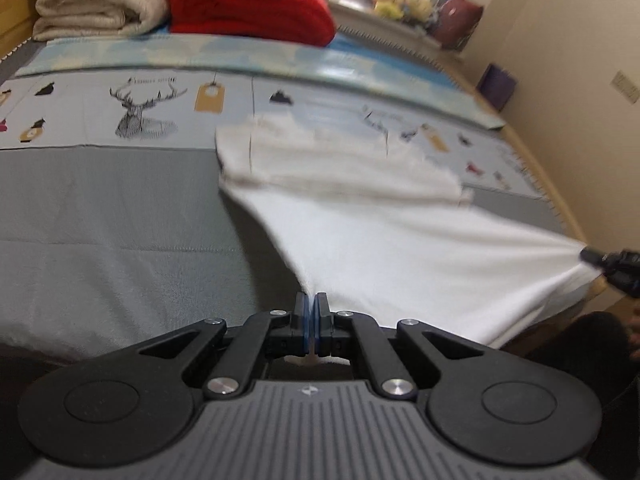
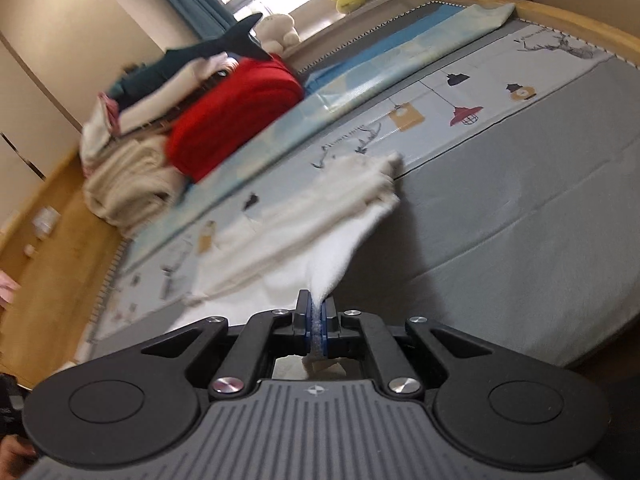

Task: Fold small clothes
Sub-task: 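Lift the hem with both tools and fold it over toward the collar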

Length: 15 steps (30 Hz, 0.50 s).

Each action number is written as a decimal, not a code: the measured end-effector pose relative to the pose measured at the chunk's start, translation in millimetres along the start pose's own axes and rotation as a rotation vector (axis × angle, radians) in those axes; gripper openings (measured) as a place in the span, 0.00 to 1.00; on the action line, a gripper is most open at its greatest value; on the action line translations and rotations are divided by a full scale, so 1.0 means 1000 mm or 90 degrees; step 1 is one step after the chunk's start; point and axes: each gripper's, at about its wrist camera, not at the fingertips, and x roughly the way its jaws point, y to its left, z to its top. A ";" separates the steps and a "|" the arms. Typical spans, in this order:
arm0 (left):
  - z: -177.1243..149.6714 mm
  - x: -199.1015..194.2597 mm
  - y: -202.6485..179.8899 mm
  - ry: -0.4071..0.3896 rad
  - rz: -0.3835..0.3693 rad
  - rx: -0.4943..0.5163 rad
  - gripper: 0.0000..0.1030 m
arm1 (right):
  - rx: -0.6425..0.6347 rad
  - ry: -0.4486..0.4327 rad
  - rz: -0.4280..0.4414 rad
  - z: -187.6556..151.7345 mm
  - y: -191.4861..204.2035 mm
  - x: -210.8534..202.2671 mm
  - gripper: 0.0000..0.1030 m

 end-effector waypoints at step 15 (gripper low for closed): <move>0.096 0.057 0.043 0.009 0.000 -0.002 0.02 | 0.012 0.047 -0.046 0.056 -0.001 0.042 0.04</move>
